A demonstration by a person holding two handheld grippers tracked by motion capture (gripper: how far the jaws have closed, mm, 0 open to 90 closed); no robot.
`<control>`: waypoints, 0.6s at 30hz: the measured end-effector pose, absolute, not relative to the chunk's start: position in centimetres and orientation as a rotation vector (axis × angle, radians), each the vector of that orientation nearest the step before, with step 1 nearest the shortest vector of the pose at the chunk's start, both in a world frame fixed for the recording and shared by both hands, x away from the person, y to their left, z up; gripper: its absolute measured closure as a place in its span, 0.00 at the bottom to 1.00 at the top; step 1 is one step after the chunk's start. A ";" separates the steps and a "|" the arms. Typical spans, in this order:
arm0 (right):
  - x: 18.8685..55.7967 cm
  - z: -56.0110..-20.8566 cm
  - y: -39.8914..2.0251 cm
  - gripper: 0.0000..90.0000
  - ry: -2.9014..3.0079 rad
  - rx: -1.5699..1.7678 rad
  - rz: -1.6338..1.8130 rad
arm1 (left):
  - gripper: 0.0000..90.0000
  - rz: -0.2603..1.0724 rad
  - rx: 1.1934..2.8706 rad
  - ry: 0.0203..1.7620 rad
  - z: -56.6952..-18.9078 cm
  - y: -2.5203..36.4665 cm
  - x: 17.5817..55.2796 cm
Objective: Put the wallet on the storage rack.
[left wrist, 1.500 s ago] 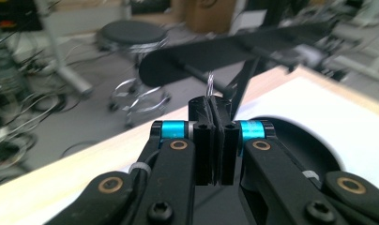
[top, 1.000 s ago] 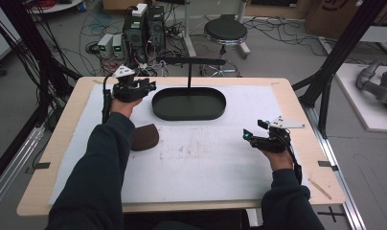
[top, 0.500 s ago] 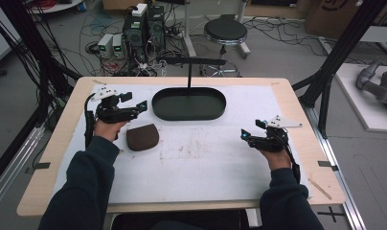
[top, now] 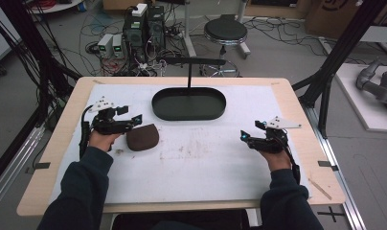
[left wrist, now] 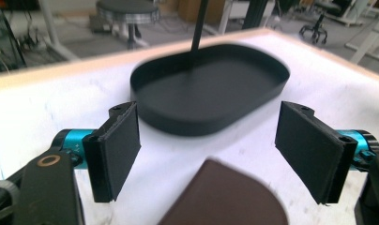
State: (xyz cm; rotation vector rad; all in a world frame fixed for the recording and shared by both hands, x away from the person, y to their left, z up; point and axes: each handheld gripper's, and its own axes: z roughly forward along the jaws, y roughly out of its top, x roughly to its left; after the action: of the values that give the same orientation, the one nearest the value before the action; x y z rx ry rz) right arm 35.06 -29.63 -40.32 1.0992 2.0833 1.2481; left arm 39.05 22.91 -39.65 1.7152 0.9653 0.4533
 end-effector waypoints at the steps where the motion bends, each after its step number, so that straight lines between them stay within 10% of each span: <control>1: 35.1 -40.3 -29.6 0.28 2.087 1.094 1.246 | 0.25 0.445 1.723 0.979 -40.1 23.1 39.2; 18: 34.6 -40.3 -29.2 0.28 2.102 1.070 1.233 | 0.33 0.285 1.907 1.087 -44.0 23.5 39.9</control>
State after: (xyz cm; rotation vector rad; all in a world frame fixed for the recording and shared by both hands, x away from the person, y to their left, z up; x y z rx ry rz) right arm 34.61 -29.17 -40.26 1.0703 2.1021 1.2332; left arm 39.87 23.48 -43.98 1.9074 1.0866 0.2851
